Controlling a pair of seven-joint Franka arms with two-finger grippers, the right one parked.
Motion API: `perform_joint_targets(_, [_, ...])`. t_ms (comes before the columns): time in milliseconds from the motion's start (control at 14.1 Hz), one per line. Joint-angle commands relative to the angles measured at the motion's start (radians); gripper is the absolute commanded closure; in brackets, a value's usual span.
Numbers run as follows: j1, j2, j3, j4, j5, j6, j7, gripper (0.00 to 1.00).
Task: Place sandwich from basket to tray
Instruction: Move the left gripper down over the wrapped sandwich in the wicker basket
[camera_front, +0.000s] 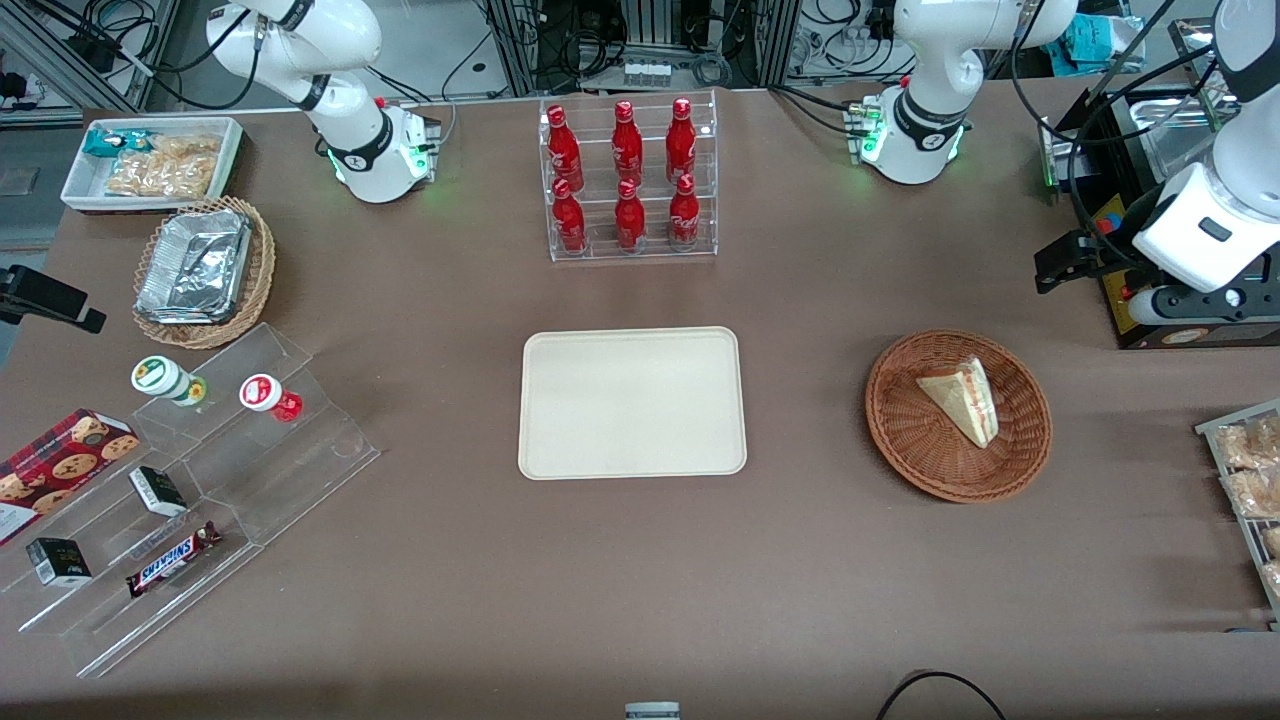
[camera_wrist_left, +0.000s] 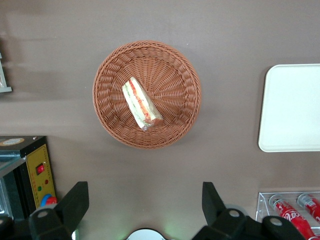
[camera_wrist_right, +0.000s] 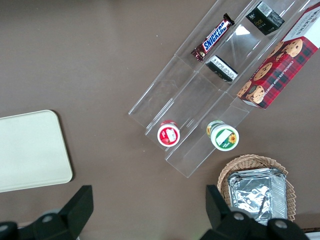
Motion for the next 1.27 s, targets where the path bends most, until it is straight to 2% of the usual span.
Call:
perform_joint_targets(0, [0.003,0.010,-0.004,0.011,0.018,-0.012,0.024,0.00])
perform_joint_targets(212, [-0.001,0.034,-0.006,-0.036,0.018,-0.009,0.006,0.00])
perform_joint_targets(354, [-0.001,0.039,-0.004,-0.117,0.019,0.055,0.006,0.00])
perform_joint_targets(636, [0.001,0.016,-0.003,-0.401,0.048,0.367,0.004,0.00])
perform_joint_targets(848, [0.006,-0.004,0.002,-0.632,0.047,0.672,-0.002,0.00])
perform_joint_targets(990, [0.006,0.002,0.030,-0.723,0.047,0.821,-0.069,0.00])
perform_joint_targets(1131, [0.006,0.011,0.031,-0.750,0.045,0.856,-0.184,0.00])
perform_joint_targets(1202, [0.006,0.025,0.031,-0.750,0.045,0.857,-0.303,0.00])
